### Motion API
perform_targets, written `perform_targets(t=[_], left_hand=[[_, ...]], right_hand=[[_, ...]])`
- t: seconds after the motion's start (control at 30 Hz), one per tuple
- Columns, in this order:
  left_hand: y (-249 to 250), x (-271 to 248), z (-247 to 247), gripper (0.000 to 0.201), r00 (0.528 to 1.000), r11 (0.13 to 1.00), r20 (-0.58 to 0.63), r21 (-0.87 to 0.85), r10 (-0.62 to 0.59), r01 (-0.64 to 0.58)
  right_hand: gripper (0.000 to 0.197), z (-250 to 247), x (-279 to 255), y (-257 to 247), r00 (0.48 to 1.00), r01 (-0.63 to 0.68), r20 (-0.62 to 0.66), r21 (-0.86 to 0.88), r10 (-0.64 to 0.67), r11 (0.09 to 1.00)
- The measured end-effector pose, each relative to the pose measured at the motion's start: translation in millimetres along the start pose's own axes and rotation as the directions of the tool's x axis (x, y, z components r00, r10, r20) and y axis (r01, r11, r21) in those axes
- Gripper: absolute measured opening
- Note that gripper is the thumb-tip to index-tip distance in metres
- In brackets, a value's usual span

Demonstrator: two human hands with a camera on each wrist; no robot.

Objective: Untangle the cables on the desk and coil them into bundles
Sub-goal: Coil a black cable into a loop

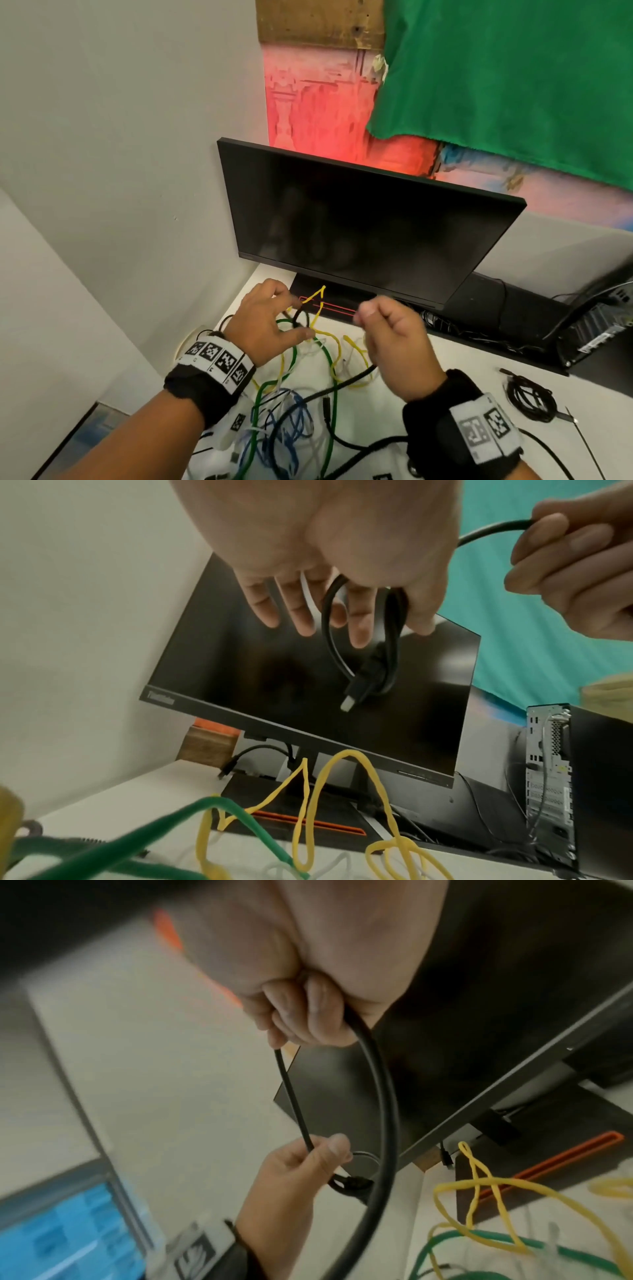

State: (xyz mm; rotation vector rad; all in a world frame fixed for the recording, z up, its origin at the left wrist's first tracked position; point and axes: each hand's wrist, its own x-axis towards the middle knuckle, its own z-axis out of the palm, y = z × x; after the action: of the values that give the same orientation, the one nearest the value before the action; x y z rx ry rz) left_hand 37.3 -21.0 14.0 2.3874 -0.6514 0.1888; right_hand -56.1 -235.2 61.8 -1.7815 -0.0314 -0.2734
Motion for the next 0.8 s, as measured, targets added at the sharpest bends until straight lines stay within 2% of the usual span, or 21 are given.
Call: perform_targets(t=[0.07, 0.13, 0.27, 0.33, 0.4, 0.47, 0.5, 0.53, 0.57, 0.6, 0.63, 0.67, 0.7, 0.73, 0.8], left_hand=[[2.6, -4.8, -1.5, 0.039, 1.0, 0.995, 0.025, -0.098, 0.017, -0.014], [3.1, -8.3, -2.0, 0.022, 1.0, 0.976, 0.009, -0.216, 0.005, -0.003], [9.1, -9.7, -4.1, 0.035, 0.997, 0.899, -0.022, -0.434, -0.079, 0.061], [12.3, -8.3, -6.5, 0.046, 0.989, 0.835, 0.008, -0.535, -0.15, 0.131], [15.6, -6.3, -6.6, 0.039, 0.953, 0.773, 0.03, -0.578, -0.3, 0.262], [19.7, -6.5, -5.0, 0.022, 0.871, 0.769, 0.017, -0.461, -0.491, 0.442], [21.9, -7.4, -2.0, 0.021, 0.84, 0.752, 0.04, -0.423, -0.541, 0.505], [23.4, -9.2, 2.5, 0.027, 0.822, 0.708, 0.11, -0.454, -0.558, 0.541], [25.3, -11.5, 8.1, 0.035, 0.802, 0.614, 0.221, -0.541, -0.555, 0.574], [27.1, -14.8, 12.3, 0.041, 0.776, 0.478, 0.331, -0.638, -0.537, 0.603], [28.0, -19.7, 14.9, 0.047, 0.768, 0.348, 0.389, -0.723, -0.509, 0.597], [25.7, -23.9, 17.3, 0.051, 0.783, 0.242, 0.396, -0.798, -0.481, 0.552], [22.3, -27.1, 19.0, 0.05, 0.811, 0.224, 0.366, -0.835, -0.457, 0.503], [18.9, -29.4, 18.6, 0.046, 0.842, 0.306, 0.317, -0.828, -0.436, 0.47], [13.1, -30.9, 18.5, 0.049, 0.89, 0.564, 0.203, -0.711, -0.408, 0.421]], right_hand=[[0.035, -14.6, 3.3, 4.4, 0.993, -0.095, -0.06, 0.098, 0.101, 0.991], [0.037, -23.8, 2.4, 13.0, 0.986, -0.149, -0.053, 0.107, 0.155, 0.983], [0.037, -32.8, -7.0, 30.9, 0.993, -0.122, -0.012, -0.098, 0.121, 0.988], [0.037, -29.5, -9.4, 38.1, 0.988, -0.142, 0.032, -0.205, 0.152, 0.968], [0.037, -24.1, -11.8, 42.8, 0.977, -0.181, 0.07, -0.201, 0.199, 0.963], [0.034, -16.6, -13.8, 44.5, 0.976, -0.179, 0.112, -0.098, 0.189, 0.979], [0.033, -12.1, -14.8, 45.2, 0.975, -0.177, 0.132, -0.039, 0.18, 0.983], [0.033, -7.3, -15.6, 45.9, 0.974, -0.176, 0.149, 0.009, 0.173, 0.984], [0.034, -2.4, -15.9, 47.8, 0.972, -0.179, 0.162, 0.044, 0.169, 0.983], [0.034, 1.9, -16.1, 50.2, 0.97, -0.187, 0.173, 0.071, 0.173, 0.98], [0.035, 5.2, -16.2, 52.8, 0.967, -0.202, 0.177, 0.092, 0.184, 0.975], [0.035, 7.2, -16.2, 55.7, 0.965, -0.221, 0.17, 0.109, 0.201, 0.969], [0.035, 7.1, -15.5, 59.2, 0.963, -0.243, 0.15, 0.121, 0.224, 0.962], [0.036, 6.1, -14.8, 62.3, 0.959, -0.27, 0.122, 0.134, 0.254, 0.954], [0.036, 2.3, -13.7, 68.2, 0.953, -0.301, 0.084, 0.124, 0.293, 0.945]])
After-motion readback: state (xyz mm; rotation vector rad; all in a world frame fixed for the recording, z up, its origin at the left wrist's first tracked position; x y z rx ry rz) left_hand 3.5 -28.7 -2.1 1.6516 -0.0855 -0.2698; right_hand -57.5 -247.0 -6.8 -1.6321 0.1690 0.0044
